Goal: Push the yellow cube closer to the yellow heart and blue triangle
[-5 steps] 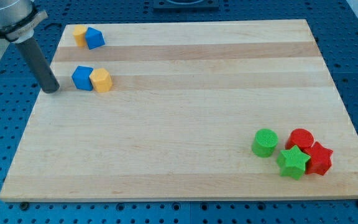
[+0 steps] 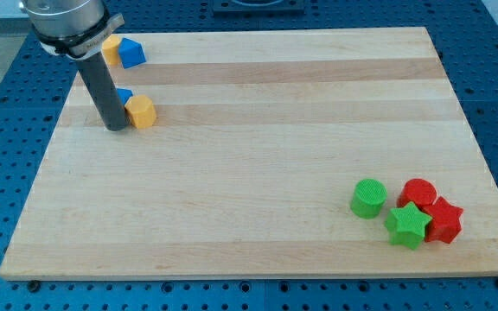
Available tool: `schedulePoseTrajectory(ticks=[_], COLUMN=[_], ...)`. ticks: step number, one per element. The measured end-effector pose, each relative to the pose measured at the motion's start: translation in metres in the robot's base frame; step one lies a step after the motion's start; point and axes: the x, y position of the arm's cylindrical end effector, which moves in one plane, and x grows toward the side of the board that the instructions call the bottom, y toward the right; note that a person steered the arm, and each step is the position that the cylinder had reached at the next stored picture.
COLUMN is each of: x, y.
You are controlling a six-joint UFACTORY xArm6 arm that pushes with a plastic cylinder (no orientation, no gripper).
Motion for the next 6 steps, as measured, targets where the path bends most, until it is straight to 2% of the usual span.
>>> schedulePoseTrajectory(ticks=[1,3,4,6], x=[-0.013,-0.082,-0.084,-0.053], y=[0.000,0.001,0.003,0.002])
